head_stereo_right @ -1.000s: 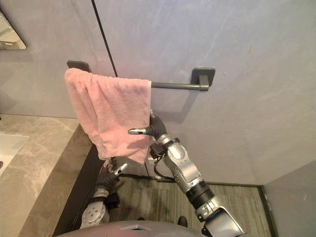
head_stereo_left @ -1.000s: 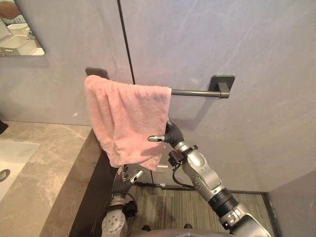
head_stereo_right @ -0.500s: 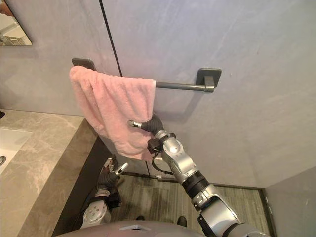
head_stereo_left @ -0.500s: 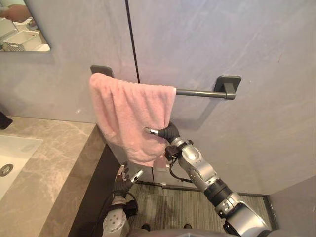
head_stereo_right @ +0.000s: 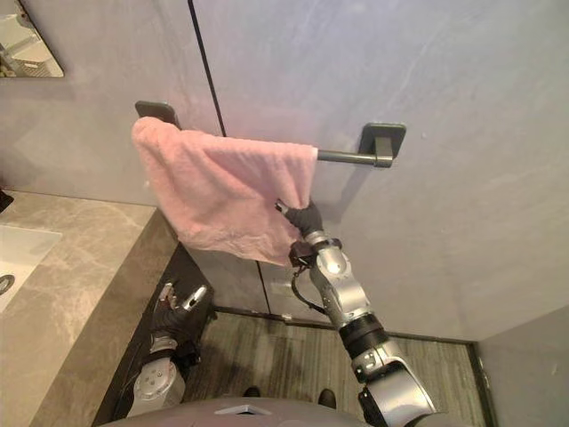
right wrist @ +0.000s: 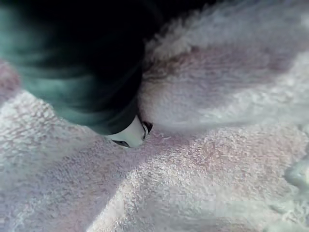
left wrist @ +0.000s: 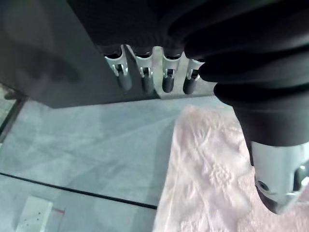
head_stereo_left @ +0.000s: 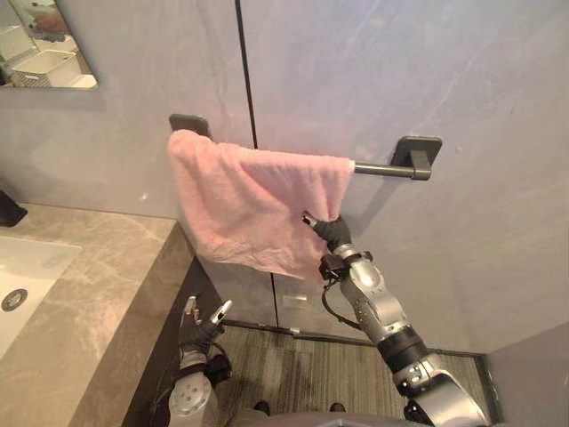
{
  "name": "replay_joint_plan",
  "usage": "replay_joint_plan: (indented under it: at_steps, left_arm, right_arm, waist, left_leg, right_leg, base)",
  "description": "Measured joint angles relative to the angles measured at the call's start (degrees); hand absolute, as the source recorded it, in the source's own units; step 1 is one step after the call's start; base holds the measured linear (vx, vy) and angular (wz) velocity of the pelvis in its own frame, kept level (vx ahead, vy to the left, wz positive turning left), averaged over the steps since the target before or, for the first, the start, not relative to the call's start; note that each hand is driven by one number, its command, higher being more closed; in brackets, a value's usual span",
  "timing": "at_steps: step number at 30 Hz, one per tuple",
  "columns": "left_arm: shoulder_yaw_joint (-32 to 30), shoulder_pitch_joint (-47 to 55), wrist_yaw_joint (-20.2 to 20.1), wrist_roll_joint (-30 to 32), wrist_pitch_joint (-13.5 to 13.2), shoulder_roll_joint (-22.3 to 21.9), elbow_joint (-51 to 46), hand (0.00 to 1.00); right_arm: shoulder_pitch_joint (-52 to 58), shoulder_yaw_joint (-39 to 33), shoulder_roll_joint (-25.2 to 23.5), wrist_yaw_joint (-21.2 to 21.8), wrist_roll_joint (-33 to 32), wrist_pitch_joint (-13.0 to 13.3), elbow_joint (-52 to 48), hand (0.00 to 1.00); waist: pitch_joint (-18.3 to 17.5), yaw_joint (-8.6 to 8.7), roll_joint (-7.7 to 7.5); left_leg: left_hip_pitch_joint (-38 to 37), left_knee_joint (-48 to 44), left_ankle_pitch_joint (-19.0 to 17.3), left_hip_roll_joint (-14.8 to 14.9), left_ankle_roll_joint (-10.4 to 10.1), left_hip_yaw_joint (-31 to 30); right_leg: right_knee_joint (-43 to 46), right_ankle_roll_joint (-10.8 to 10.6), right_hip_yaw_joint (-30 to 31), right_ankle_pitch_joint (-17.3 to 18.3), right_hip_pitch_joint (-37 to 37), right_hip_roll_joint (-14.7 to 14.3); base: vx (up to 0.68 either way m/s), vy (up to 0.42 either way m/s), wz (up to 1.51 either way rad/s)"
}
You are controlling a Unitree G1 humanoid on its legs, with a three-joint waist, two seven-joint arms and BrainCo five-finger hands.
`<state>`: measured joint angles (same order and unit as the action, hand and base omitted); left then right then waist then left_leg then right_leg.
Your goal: Organize washtable
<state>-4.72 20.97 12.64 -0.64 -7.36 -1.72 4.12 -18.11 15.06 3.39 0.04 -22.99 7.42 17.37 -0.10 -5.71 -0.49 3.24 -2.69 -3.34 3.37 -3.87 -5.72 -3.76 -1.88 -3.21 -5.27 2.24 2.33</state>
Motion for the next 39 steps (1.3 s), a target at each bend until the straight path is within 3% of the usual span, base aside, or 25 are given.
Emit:
replay_joint_plan:
  at_steps: [13, 20, 23, 28, 29, 36, 39]
  left_arm:
    - [-4.64, -6.23, 3.35, 5.90, -0.20, 0.42, -8.13, 0.00]
    - [-1.02, -12.16, 4.34, 6.12, -1.26, 0.60, -10.46, 0.00]
    - [2.51, -12.91, 4.40, 6.11, -1.91, 0.77, -10.66, 0.00]
    - [5.50, -13.75, 6.40, 6.22, -2.04, 0.81, -10.66, 0.00]
    - [6.30, -13.86, 6.64, 6.30, -2.04, 1.42, -10.66, 1.00]
    - [7.76, -14.43, 8.45, 6.80, -2.07, 2.95, -10.92, 1.00]
    - [11.40, -17.69, 7.75, 8.66, -2.83, 4.76, -11.10, 1.00]
  right_arm:
    - [5.31, -2.87, -0.17, 2.04, -0.64, 1.23, -4.73, 1.00]
    - [6.87, 0.34, -0.18, 3.83, -2.97, 1.20, -8.42, 1.00]
    - [7.00, 3.76, -0.21, 4.41, -5.00, 1.21, -8.98, 1.00]
    - [9.01, 7.77, -0.23, 5.20, -7.44, 1.22, -13.47, 1.00]
    - [9.02, 8.17, -0.23, 5.20, -7.44, 1.22, -13.47, 1.00]
    - [9.57, 9.74, -0.22, 5.04, -7.44, 1.24, -15.78, 1.00]
    - [11.22, 9.91, -0.19, 5.02, -7.43, 1.28, -17.44, 1.00]
  waist:
    - [1.04, 0.45, 0.10]
    - [1.66, 0.96, 0.70]
    - [1.73, 2.19, 0.82]
    - [1.72, 2.07, 0.86]
    - [1.72, 2.09, 0.86]
    - [1.09, 2.17, 1.35]
    - [-0.55, 3.14, 2.39]
  left_leg:
    - [-3.68, 2.51, 0.77, -0.01, 0.01, 3.08]
    - [-4.51, 2.91, 0.74, 0.01, 0.04, 4.42]
    - [-4.63, 2.96, 0.57, 0.01, 0.19, 5.45]
    - [-4.65, 3.02, 0.53, 0.01, 0.23, 6.74]
    - [-4.66, 2.99, 0.53, -0.01, 0.23, 6.85]
    - [-4.51, 2.75, 0.53, -0.15, 0.23, 8.68]
    - [-4.52, 2.81, 0.53, -0.14, 0.23, 8.75]
  right_leg:
    - [0.21, -0.42, 2.36, 0.43, -0.24, 0.14]
    - [0.19, -0.47, 3.58, 0.39, -0.19, 0.06]
    - [0.17, -0.57, 4.34, 0.30, 0.17, 0.01]
    - [0.13, -0.69, 5.74, -0.06, 0.77, -0.08]
    - [0.13, -0.74, 5.81, -0.18, 0.77, -0.06]
    - [-1.12, -0.80, 7.35, -1.49, 1.05, -0.04]
    - [-1.31, -0.84, 7.42, -1.55, 1.05, -0.06]
  base:
    - [0.03, 0.005, -0.11]
    - [0.03, 0.003, -0.11]
    - [0.01, 0.006, -0.14]
    - [-0.01, 0.009, -0.12]
    - [-0.02, 0.009, -0.06]
    - [-0.03, 0.009, -0.13]
    - [0.00, 0.000, 0.00]
